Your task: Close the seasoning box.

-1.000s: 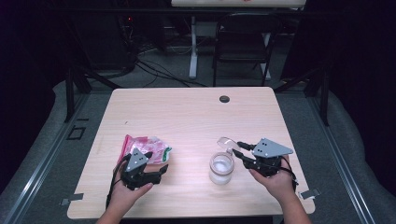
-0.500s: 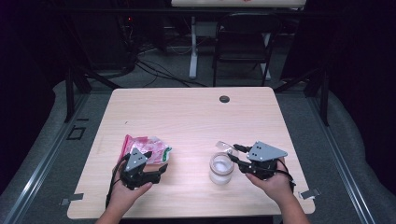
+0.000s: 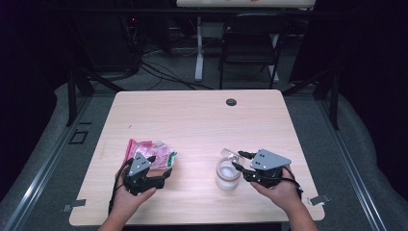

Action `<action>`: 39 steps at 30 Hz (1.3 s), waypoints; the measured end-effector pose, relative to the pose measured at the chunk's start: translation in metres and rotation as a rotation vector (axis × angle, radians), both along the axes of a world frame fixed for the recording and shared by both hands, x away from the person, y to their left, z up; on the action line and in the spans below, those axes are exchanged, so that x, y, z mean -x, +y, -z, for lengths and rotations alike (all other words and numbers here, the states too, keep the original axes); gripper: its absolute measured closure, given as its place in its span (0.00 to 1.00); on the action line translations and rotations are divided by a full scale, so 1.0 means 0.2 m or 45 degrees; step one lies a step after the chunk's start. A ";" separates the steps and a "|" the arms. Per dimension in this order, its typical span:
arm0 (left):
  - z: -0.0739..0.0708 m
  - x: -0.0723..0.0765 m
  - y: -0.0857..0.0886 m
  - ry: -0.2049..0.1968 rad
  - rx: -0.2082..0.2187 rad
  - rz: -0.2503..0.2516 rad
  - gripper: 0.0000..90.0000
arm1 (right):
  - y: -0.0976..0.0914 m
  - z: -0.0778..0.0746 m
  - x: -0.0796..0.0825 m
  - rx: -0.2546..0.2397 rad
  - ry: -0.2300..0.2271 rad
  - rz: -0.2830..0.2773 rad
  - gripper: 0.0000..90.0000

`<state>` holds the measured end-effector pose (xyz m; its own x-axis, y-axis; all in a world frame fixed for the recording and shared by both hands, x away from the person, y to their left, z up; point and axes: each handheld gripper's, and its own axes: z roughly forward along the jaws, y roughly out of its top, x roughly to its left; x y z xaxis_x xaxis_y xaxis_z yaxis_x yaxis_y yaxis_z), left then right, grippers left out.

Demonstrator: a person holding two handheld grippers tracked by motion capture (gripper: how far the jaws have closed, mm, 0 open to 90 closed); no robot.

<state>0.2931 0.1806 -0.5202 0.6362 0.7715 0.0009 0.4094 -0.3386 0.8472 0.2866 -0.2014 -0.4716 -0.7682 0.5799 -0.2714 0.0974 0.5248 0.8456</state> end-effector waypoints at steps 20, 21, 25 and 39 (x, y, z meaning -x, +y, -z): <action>0.00 0.00 0.01 -0.003 0.000 -0.008 0.28 | 0.06 0.03 0.02 0.050 0.026 -0.089 0.57; 0.00 0.00 0.01 -0.005 -0.001 -0.008 0.28 | 0.06 0.03 0.02 0.046 0.025 -0.089 0.57; 0.00 0.00 0.01 -0.007 -0.002 -0.011 0.28 | 0.06 0.03 0.02 0.044 0.024 -0.087 0.57; -0.01 0.00 0.01 -0.008 0.003 -0.010 0.28 | 0.09 0.06 0.02 0.071 0.041 -0.109 0.53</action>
<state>0.2930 0.1828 -0.5192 0.6300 0.7766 0.0032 0.4069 -0.3336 0.8504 0.2831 -0.1835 -0.4830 -0.8230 0.4966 -0.2758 0.0772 0.5788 0.8118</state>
